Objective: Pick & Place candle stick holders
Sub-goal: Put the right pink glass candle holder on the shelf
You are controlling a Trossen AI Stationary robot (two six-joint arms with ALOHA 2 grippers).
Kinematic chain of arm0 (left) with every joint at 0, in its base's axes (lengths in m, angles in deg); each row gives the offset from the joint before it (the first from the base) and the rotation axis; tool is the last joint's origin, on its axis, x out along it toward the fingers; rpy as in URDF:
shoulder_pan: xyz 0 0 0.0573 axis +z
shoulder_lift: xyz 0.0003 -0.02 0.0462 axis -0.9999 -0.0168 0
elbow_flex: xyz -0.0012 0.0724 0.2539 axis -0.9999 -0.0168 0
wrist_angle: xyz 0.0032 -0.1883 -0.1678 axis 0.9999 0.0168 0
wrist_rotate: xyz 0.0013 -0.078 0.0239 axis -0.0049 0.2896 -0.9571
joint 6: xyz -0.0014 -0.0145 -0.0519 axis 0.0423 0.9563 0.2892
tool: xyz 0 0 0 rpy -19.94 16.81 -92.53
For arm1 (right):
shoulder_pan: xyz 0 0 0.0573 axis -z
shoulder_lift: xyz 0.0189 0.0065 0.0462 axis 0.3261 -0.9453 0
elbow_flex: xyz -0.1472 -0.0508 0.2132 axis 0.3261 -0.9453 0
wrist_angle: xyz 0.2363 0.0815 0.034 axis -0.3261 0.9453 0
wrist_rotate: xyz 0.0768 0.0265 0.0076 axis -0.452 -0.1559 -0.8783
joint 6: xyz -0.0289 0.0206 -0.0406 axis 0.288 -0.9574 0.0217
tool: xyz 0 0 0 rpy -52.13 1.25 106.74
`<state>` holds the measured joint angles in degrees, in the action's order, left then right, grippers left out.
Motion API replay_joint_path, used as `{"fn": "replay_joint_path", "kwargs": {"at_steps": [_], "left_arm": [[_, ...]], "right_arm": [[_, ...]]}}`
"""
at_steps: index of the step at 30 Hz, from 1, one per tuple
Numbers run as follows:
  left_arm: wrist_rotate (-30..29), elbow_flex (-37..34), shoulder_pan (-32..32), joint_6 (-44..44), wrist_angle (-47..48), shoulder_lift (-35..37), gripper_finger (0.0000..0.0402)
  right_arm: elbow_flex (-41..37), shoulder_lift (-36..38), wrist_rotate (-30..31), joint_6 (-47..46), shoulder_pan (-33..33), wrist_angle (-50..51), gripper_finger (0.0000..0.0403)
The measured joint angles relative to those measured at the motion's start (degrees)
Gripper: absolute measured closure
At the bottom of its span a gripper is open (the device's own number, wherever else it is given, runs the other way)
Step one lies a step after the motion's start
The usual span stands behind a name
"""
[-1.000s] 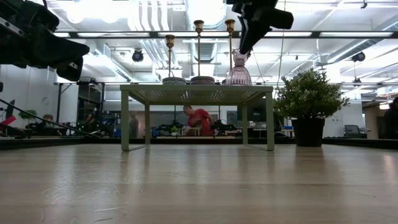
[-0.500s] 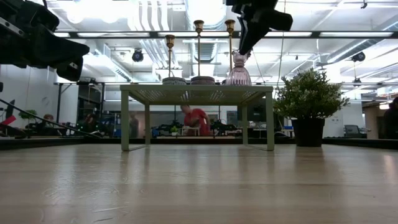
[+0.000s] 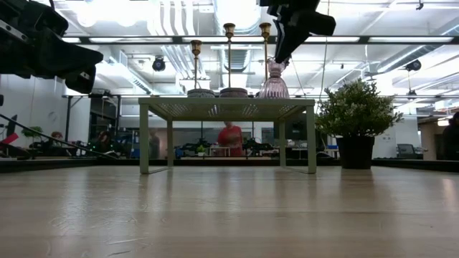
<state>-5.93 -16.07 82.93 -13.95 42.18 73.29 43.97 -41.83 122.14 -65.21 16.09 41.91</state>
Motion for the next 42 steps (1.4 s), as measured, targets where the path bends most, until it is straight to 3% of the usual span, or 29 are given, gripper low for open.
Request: {"fn": "replay_joint_path", "kwargs": {"at_steps": [14,28,35,39,42], "left_arm": [[0.01,0.01,0.01,0.00,0.00,0.00,0.0387],[0.01,0.01,0.00,0.00,-0.01,0.00,0.0387],[0.00,0.00,0.02,0.00,0.00,0.00,0.0387],[0.01,0.02,0.01,-0.01,-0.01,0.00,0.0387],[0.00,0.02,0.01,-0.01,0.00,0.00,0.0387]], "right_arm": [[0.18,0.00,1.54,-0.18,-0.04,-0.43,0.0313],[5.56,0.00,1.48,-4.02,-3.28,-0.15,0.0276],[6.06,0.00,0.50,-9.47,-7.56,1.38,0.0286],[5.30,0.00,-8.23,-15.04,-10.20,1.55,0.0317],[4.03,0.00,-11.22,-17.05,-13.13,-0.08,0.0358]]}}
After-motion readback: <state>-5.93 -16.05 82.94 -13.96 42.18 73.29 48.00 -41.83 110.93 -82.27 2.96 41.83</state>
